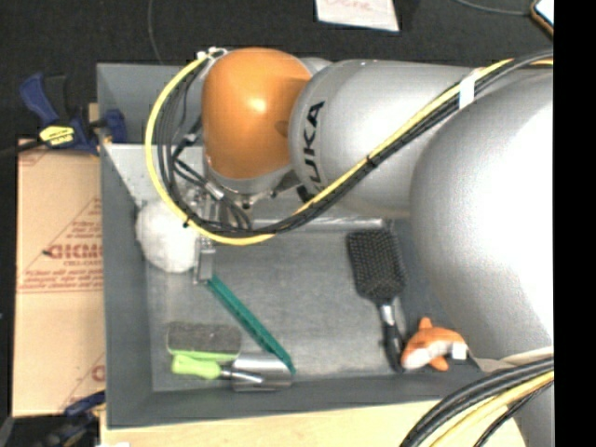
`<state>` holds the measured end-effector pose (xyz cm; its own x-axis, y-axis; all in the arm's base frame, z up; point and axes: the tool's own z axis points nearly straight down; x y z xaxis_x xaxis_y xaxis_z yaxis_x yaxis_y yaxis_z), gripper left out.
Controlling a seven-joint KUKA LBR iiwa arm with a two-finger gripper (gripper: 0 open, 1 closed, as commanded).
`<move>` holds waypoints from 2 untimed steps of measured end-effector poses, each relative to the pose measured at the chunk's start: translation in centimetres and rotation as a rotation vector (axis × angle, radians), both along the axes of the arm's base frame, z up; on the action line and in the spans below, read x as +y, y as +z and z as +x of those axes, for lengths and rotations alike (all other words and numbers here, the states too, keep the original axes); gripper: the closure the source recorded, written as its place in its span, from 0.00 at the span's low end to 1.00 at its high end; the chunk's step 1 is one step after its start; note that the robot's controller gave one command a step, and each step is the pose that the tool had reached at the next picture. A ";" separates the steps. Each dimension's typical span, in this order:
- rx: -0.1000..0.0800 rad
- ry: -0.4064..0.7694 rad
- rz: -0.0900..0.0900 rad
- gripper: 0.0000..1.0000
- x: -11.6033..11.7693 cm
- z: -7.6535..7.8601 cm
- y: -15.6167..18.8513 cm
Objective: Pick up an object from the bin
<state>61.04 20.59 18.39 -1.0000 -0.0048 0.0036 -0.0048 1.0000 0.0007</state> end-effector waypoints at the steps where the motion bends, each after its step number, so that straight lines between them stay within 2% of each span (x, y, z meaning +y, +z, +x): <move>1: -0.007 -0.005 0.001 0.00 -0.1 0.1 0.5; 2: -0.013 0.191 0.003 0.00 2.8 2.8 -10.9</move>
Offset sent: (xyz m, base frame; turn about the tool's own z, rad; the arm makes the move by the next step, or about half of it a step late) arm 0.0232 0.0293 -0.1139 -0.1944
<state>63.81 23.40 7.53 -0.9808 -0.1946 -0.0100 -0.1947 0.9809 0.0021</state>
